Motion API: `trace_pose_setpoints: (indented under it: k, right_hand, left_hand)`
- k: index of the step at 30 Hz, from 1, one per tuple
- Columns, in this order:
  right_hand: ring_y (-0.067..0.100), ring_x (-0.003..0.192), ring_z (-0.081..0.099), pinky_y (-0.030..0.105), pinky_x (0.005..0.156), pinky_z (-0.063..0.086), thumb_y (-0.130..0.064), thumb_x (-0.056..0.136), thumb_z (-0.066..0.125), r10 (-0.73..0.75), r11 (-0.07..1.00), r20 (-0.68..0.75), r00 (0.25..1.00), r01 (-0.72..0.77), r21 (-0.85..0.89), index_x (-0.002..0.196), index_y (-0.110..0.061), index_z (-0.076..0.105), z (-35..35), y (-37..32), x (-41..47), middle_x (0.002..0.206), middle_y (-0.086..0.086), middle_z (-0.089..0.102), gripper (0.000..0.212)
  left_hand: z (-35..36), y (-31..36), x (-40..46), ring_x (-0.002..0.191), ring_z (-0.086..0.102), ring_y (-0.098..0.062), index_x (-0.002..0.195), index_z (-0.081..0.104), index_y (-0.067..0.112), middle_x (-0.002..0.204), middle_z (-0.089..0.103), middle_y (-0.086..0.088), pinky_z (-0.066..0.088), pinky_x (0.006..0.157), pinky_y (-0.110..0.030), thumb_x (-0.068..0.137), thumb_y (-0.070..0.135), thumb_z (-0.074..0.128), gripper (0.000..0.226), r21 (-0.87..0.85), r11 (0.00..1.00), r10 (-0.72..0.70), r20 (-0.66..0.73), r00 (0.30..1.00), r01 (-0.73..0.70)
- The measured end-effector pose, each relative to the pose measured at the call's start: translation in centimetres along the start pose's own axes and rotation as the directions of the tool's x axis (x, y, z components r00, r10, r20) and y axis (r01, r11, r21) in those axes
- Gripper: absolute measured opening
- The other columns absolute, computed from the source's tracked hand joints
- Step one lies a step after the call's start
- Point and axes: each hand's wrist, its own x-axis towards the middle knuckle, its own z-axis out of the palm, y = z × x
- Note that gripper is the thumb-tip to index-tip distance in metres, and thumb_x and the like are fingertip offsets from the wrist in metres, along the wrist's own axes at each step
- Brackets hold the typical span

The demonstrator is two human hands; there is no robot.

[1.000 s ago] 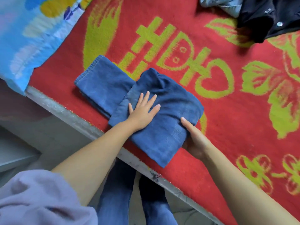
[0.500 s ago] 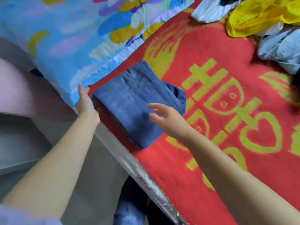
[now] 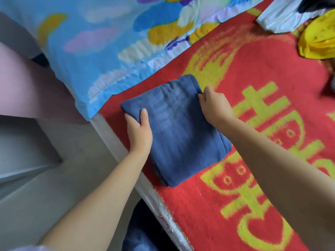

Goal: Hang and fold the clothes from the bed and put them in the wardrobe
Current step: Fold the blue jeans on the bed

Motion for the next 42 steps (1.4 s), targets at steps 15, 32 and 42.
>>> trace_pose_setpoints:
  k: [15,32,42]
  right_hand:
    - [0.034,0.145,0.018,0.07,0.107,0.02,-0.015,0.064,0.054,-0.742,0.375,0.36,0.566,0.795,-0.478,0.15,-0.015,0.028,0.7,6.8,-11.6,0.157,0.011,0.024,0.09]
    - [0.031,0.148,0.003,0.054,0.098,0.039,-0.014,0.099,0.042,-0.43,0.584,0.452,0.782,0.623,-0.521,0.153,-0.035,0.008,-0.3,3.9,-11.9,0.16,-0.01,0.01,0.067]
    - [0.031,0.145,0.014,0.041,0.086,0.047,-0.012,0.094,0.053,-0.487,0.56,0.397,0.778,0.627,-0.542,0.153,-0.034,0.014,-12.4,-10.4,-22.2,0.157,-0.011,0.019,0.074]
  left_hand:
    - [1.5,-3.1,-14.3,0.144,0.019,-0.035,0.15,0.019,0.004,0.154,0.02,-0.025,0.017,0.111,-0.064,0.073,0.062,0.057,0.103,0.6,0.401,0.426,0.548,0.72,-0.693]
    - [1.3,-2.6,-13.6,0.147,0.006,-0.029,0.152,0.01,0.021,0.16,0.008,-0.013,0.012,0.115,-0.056,0.098,0.016,0.046,0.065,0.714,0.367,0.162,0.581,0.797,-0.596]
    - [-15.2,8.3,-17.2,0.143,0.022,-0.032,0.152,0.013,0.018,0.156,0.022,-0.009,0.025,0.112,-0.053,0.093,0.009,0.052,0.071,0.736,0.34,0.314,0.498,0.809,-0.585]
